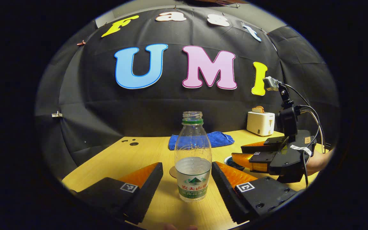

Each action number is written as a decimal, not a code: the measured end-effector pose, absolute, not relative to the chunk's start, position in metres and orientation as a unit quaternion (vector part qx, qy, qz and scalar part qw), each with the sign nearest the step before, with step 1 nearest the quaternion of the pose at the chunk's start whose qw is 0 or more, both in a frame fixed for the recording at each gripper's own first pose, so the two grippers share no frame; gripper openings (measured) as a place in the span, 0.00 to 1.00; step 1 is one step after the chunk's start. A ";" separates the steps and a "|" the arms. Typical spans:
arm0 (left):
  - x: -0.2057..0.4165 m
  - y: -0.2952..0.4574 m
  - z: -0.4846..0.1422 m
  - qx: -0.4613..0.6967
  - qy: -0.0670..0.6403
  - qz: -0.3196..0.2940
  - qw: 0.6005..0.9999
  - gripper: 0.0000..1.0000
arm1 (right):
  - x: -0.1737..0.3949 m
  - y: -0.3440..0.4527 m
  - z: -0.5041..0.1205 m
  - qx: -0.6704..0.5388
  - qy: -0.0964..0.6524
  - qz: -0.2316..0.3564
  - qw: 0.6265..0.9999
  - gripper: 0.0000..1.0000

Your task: Open the teacup lid with one hand, grasp the water bottle and pour water into the teacup with the other hand; after pouring, place the water bottle on the coaster and then close the teacup lid.

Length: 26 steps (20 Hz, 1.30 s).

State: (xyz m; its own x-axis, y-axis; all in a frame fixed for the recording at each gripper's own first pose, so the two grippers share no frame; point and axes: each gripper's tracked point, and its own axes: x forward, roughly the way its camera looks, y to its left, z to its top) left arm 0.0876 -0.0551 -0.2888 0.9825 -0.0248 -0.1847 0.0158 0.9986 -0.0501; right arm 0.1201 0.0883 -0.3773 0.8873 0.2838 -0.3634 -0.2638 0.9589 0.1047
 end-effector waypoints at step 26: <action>0.120 -0.071 -0.324 -0.009 0.117 0.008 0.993 0.80 | 0.116 0.031 -0.324 0.035 0.127 0.139 0.982 0.31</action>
